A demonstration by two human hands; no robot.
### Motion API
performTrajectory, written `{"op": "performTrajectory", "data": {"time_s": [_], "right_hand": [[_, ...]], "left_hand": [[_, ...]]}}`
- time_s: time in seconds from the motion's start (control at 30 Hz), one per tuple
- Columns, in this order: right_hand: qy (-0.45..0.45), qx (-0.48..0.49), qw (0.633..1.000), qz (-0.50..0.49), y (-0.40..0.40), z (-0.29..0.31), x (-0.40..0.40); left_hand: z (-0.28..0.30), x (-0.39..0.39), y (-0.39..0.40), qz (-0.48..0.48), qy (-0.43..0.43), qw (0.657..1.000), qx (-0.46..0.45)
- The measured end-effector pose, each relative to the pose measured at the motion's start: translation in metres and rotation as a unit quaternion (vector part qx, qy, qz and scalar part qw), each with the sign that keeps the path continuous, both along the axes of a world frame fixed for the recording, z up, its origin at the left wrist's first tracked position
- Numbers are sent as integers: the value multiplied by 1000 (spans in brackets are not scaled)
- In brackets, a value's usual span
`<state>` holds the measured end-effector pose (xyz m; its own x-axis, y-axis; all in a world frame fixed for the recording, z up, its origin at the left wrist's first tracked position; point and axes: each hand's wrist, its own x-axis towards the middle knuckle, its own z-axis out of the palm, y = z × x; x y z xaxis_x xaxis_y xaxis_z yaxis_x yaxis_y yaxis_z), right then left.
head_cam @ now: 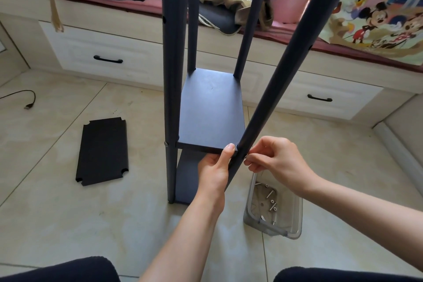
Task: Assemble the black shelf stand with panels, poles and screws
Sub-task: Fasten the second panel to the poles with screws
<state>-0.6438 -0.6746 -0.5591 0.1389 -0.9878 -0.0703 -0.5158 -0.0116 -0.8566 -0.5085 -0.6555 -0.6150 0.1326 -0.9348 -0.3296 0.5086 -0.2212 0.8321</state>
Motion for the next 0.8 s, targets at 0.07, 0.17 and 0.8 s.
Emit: {"op": "performTrajectory", "data": {"time_s": [0.07,0.17,0.8], "right_hand": [[-8,1,1000,-15,-3,0,-2],[-9,1,1000,-18,-10,2,-4],[2,9,997,74,-25,10,-5]], "left_hand": [[-1,0,-1,2,-2,1000,4],[-1,1,0,0,-15,1000,9],[8,21,14,66,-681,680,-263]]}}
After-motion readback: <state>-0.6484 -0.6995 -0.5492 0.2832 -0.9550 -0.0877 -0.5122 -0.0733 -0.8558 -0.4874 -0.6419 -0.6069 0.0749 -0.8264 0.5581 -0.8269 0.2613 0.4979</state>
